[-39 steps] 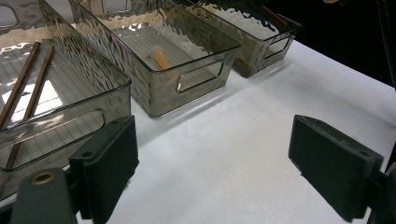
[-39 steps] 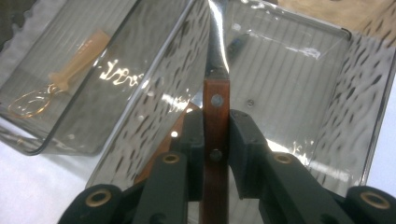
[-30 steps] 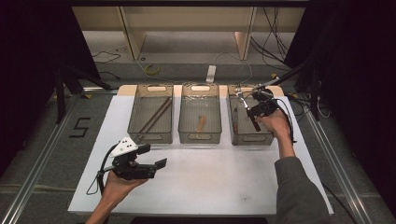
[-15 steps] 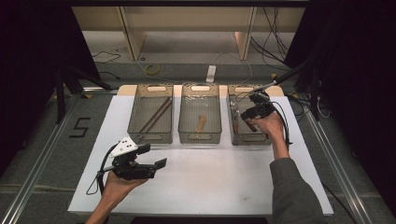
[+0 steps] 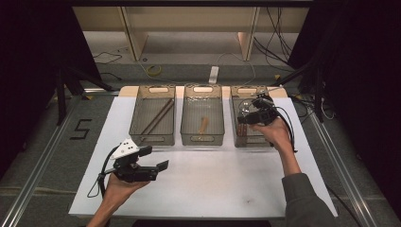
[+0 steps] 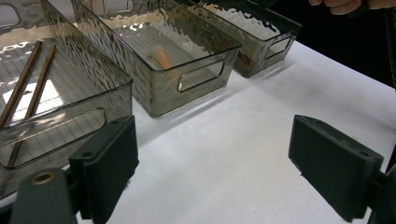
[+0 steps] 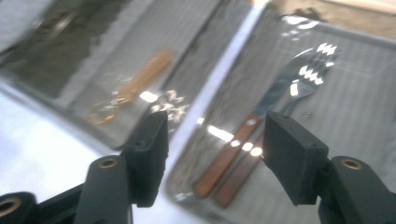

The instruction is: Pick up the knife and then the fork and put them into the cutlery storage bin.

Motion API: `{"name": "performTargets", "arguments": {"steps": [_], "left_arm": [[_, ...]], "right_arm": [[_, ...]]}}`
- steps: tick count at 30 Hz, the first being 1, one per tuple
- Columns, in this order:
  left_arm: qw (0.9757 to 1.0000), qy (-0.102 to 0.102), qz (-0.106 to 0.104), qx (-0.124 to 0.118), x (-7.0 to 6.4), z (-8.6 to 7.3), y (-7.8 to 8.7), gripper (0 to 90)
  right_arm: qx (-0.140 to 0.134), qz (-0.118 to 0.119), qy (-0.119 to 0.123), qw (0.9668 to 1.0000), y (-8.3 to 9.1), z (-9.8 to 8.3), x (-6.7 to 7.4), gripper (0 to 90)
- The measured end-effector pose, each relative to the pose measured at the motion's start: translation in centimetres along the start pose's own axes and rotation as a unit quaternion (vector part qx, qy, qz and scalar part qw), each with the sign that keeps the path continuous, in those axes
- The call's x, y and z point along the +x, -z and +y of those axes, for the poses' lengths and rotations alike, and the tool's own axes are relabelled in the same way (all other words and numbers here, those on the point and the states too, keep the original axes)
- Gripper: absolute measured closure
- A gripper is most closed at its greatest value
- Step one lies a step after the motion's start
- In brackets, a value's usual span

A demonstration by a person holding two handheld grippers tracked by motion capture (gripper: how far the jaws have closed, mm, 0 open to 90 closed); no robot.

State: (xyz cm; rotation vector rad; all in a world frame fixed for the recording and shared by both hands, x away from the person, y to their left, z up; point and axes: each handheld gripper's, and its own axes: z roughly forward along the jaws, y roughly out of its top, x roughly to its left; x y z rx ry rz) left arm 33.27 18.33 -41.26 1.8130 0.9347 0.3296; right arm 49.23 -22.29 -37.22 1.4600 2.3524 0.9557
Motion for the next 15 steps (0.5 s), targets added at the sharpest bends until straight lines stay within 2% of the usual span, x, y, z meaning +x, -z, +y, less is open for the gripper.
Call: {"name": "performTargets", "arguments": {"steps": [6,9,15], "left_arm": [[1.0,-0.001,0.001,0.002,0.0,0.0,0.1,15.0],[1.0,0.005,-0.001,-0.002,0.1,-0.1,0.1,15.0],[0.9999,0.009,-0.001,-0.005,0.3,-0.1,0.4,15.0]], "right_arm": [[-0.032,0.026,0.014,0.999,1.2,-1.4,1.8,36.6],[-0.053,0.037,0.023,0.9976,1.8,-2.1,2.7,35.0],[-0.077,0.042,0.038,0.9955,2.3,-3.7,4.4,33.6]]}}
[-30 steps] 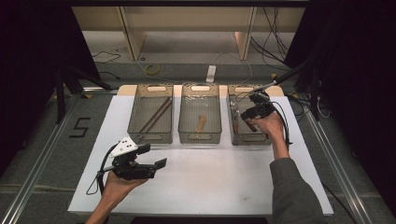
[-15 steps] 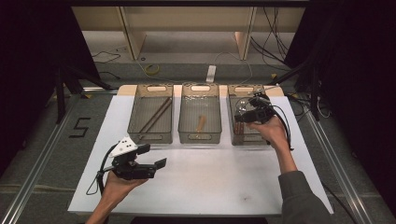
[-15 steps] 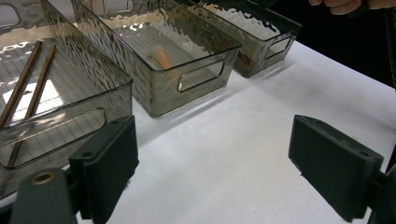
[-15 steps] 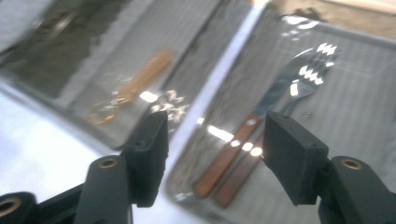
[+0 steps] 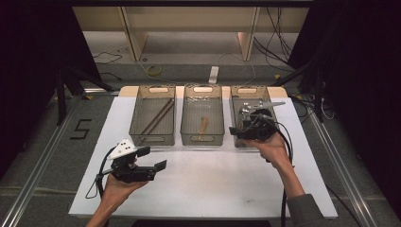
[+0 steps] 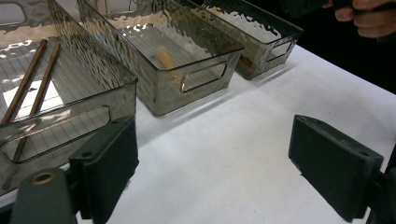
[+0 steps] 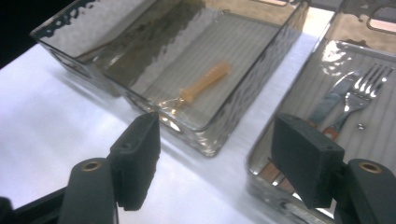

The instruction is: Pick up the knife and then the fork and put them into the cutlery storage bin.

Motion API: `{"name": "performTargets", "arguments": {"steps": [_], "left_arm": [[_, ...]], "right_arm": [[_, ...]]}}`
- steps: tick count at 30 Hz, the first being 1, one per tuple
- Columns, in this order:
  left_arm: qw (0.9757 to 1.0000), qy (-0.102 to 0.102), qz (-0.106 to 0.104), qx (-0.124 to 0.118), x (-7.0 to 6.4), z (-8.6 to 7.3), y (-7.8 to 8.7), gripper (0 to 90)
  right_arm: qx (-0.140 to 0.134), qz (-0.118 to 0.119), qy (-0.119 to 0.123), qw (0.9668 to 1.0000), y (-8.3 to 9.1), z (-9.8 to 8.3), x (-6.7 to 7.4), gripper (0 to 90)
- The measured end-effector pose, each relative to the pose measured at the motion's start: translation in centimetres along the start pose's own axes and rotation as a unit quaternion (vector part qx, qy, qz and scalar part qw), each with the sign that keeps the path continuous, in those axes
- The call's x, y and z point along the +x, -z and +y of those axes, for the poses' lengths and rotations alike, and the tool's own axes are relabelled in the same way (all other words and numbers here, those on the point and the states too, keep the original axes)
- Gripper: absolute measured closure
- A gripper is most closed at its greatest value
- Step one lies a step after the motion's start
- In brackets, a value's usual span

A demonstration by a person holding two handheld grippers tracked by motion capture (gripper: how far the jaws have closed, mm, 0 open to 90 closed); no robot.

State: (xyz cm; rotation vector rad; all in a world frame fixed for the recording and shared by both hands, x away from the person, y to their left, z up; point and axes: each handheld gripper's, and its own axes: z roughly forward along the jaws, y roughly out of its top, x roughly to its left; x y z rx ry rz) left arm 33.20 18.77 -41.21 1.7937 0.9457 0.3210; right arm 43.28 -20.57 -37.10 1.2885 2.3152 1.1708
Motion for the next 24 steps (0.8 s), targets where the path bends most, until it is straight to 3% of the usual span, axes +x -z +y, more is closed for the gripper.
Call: {"name": "performTargets", "arguments": {"steps": [4,9,16,24], "left_arm": [[1.0,-0.006,-0.002,0.003,-0.2,0.0,-0.1,15.0],[1.0,0.001,-0.004,0.0,-0.1,0.0,-0.1,15.0],[1.0,0.001,-0.007,0.001,-0.1,0.0,-0.1,15.0],[0.9999,0.005,-0.011,-0.001,-0.1,0.0,-0.1,15.0]], "right_arm": [[-0.012,0.004,0.011,0.9999,0.4,-0.7,0.9,32.8],[-0.031,0.04,0.006,0.9987,0.6,-1.6,1.3,31.1],[-0.051,0.062,0.002,0.9967,1.4,-2.9,1.6,27.3],[-0.061,0.068,0.015,0.9957,1.5,-4.6,2.0,26.6]]}}
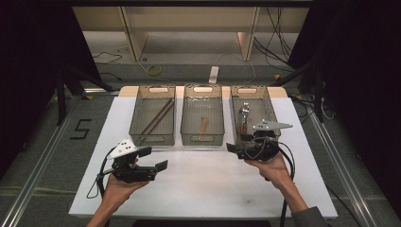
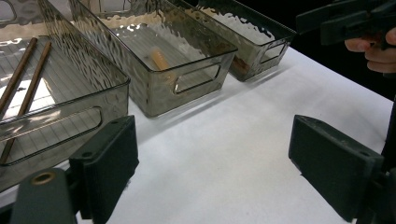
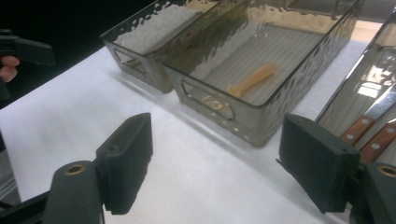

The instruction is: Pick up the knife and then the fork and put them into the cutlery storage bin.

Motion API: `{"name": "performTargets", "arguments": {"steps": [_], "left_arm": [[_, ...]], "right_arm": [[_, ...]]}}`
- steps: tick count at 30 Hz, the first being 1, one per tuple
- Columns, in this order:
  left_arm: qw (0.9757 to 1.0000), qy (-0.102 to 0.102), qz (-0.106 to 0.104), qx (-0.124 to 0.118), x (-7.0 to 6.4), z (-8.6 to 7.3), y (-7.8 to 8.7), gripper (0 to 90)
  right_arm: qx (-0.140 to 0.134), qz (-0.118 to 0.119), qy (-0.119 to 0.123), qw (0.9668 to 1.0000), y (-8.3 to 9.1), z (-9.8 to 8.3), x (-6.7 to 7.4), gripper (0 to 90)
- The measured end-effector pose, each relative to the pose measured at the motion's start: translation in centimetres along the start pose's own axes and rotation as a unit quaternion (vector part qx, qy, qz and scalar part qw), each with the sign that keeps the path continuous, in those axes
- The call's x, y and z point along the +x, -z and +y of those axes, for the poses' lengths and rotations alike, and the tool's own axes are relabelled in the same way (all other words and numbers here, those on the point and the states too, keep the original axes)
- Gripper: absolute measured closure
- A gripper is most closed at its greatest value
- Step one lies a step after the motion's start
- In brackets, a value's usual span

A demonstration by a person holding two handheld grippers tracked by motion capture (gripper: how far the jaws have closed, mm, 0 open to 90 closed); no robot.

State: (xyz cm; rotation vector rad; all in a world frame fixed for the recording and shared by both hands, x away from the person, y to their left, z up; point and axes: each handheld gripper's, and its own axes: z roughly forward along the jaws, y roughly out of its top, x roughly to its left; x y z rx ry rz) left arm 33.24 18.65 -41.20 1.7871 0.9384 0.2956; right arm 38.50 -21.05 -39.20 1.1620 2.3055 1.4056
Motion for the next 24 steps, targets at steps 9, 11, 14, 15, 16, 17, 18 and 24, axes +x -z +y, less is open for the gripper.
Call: {"name": "performTargets", "arguments": {"steps": [9,11,14,15,16,17,18,24], "left_arm": [[1.0,0.003,-0.005,0.0,0.0,0.0,0.0,15.0],[1.0,0.006,-0.005,-0.002,0.0,0.0,0.0,15.1],[0.9999,0.008,-0.007,-0.003,0.1,0.0,0.0,15.0],[0.9999,0.008,-0.007,-0.003,0.0,0.0,0.0,15.0],[0.9999,0.009,-0.008,-0.003,0.0,0.0,0.0,15.0],[0.9999,0.008,-0.008,-0.003,0.0,0.0,0.0,15.0],[0.9999,0.009,-0.009,-0.003,0.1,0.0,0.0,15.0],[0.9999,0.006,-0.011,0.001,0.0,0.0,0.0,15.0]], "right_arm": [[-0.022,-0.002,0.011,0.9997,0.8,-1.6,1.0,27.2],[-0.026,-0.002,0.011,0.9996,1.0,-2.1,1.1,27.1],[-0.031,-0.003,0.011,0.9995,1.2,-2.8,1.2,26.4],[-0.033,-0.004,0.01,0.9994,1.3,-3.0,1.2,26.2],[-0.034,-0.003,0.008,0.9994,1.4,-3.2,1.2,26.0],[-0.036,-0.001,0.009,0.9993,1.6,-3.4,1.3,25.6],[-0.038,-0.001,0.009,0.9992,1.7,-3.6,1.4,25.2],[-0.043,-0.005,0.019,0.9989,2.1,-4.5,1.9,24.0]]}}
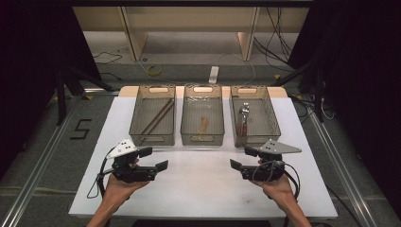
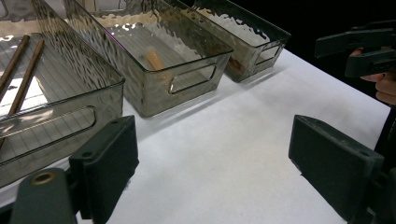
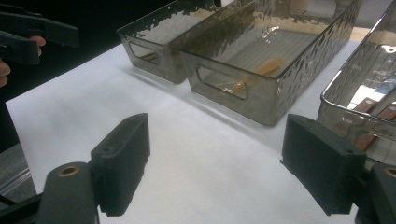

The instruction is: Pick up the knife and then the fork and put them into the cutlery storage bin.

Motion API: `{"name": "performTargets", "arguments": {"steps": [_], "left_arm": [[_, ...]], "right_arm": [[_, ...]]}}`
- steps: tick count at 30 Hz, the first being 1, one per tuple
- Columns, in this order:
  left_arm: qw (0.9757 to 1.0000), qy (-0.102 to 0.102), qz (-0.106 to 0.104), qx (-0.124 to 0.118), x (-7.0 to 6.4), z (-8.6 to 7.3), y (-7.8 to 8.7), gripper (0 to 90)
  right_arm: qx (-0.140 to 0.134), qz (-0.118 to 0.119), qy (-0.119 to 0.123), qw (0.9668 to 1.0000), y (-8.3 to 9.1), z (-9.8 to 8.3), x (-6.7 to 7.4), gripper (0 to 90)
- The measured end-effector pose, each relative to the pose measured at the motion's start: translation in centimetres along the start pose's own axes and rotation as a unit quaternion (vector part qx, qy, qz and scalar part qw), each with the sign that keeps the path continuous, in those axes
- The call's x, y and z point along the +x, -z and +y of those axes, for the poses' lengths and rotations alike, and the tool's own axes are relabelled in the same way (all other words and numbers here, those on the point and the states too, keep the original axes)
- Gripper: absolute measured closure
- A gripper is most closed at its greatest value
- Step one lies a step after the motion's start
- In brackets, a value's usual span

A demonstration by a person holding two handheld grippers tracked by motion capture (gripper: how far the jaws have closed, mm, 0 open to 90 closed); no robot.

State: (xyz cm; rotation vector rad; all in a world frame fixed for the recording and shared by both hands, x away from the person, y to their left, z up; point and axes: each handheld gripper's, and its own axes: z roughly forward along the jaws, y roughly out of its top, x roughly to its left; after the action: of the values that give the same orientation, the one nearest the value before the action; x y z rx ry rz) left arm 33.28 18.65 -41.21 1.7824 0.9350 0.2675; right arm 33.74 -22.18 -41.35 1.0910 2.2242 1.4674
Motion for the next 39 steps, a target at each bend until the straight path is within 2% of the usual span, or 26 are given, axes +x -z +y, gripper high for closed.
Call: {"name": "performTargets", "arguments": {"steps": [4,16,19,22,25,39], "left_arm": [[1.0,0.005,-0.001,-0.003,0.0,0.0,0.0,15.0],[1.0,0.002,-0.005,0.004,0.0,0.0,-0.1,15.0],[0.9999,0.01,-0.008,-0.002,0.0,0.0,0.0,15.0],[0.9999,0.01,-0.01,-0.002,0.0,0.0,0.0,15.0],[0.9999,0.011,-0.009,-0.001,0.0,-0.1,0.0,15.0],[0.9999,0.006,-0.012,0.001,-0.1,0.0,-0.1,15.0]], "right_arm": [[-0.006,-0.002,0.007,1.0,0.4,-0.5,0.2,23.7],[-0.011,-0.004,0.002,0.9999,1.3,-1.7,0.3,21.6],[-0.014,-0.005,0.001,0.9999,1.5,-2.1,0.4,21.6],[-0.015,-0.014,0.008,0.9998,1.8,-2.4,0.7,20.7],[-0.015,-0.013,0.004,0.9998,1.9,-2.7,0.7,20.6],[-0.016,-0.017,0.005,0.9997,2.0,-2.8,0.6,20.7]]}}
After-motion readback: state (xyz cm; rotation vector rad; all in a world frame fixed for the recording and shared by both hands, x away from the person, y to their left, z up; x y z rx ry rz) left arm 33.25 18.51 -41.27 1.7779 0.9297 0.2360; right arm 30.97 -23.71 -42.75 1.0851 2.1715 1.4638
